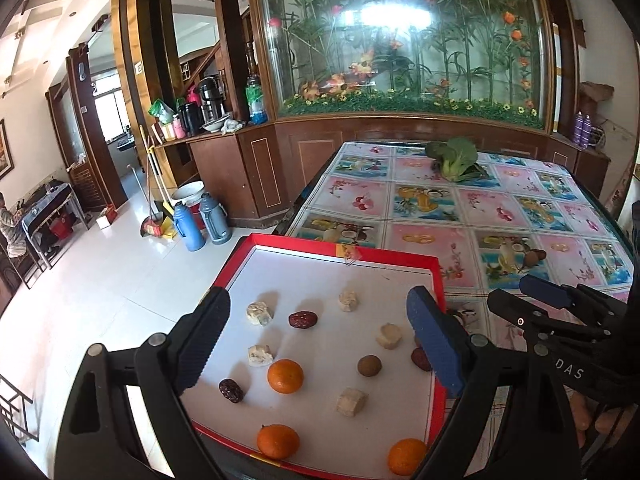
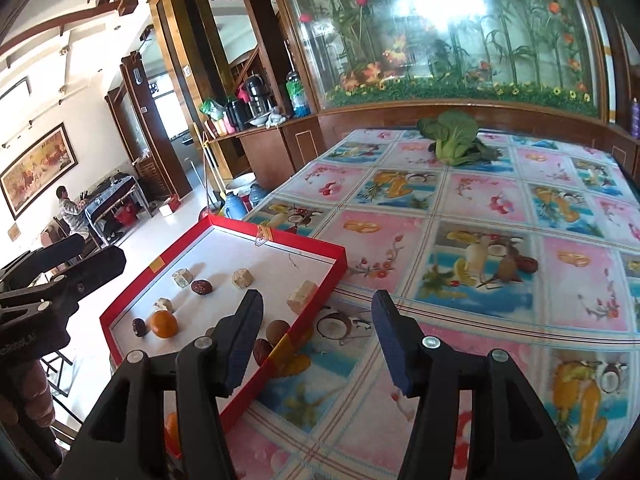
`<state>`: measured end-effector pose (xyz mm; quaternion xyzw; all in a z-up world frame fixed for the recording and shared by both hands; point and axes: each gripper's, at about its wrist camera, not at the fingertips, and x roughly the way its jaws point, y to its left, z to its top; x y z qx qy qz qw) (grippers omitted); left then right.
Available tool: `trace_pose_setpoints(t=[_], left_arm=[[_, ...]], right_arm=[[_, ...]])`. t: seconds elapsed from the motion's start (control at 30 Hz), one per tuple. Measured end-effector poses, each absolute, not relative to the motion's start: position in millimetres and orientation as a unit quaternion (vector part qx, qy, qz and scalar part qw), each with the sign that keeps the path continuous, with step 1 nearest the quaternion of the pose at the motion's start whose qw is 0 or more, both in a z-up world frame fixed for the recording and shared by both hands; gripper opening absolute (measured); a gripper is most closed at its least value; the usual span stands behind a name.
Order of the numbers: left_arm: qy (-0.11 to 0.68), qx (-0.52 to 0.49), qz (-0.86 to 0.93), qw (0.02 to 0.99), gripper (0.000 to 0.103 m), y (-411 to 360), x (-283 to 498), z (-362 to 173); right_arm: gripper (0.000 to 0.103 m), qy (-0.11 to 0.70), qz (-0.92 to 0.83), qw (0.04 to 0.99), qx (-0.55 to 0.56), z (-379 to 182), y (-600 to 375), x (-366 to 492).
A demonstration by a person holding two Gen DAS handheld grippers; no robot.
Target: Organize fruits
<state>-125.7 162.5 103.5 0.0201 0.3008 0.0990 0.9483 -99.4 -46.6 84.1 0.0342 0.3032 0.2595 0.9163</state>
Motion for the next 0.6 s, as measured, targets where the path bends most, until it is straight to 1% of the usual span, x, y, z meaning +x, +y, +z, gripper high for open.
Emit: trace_pose_setpoints(t=[0.07, 0.3, 0.43, 0.47, 0.6], left_arm=[[0.296, 0.024, 0.092, 0.951, 0.09, 154, -133, 108], [0.278, 0.033, 0.077, 0.957, 0.091, 133, -159, 120], [0.263, 0.036, 0.074, 0.961, 0.094, 124, -177, 126], [0.26, 0.038, 0.071, 0.962, 0.094, 121, -183, 129], [0.252, 0.041, 0.06, 0.965, 0.095, 113, -194, 134]], right_arm=[[0.06, 0.295, 0.258, 0.919, 0.034, 89, -52, -109], [0.061, 0.265, 0.255, 0.929, 0.036, 105, -66, -138], [0.064, 0.249, 0.252, 0.935, 0.028, 114, -73, -155], [0.065, 0.245, 0.251, 0.936, 0.028, 116, -77, -159], [0.066, 0.229, 0.241, 0.943, 0.033, 125, -91, -169]])
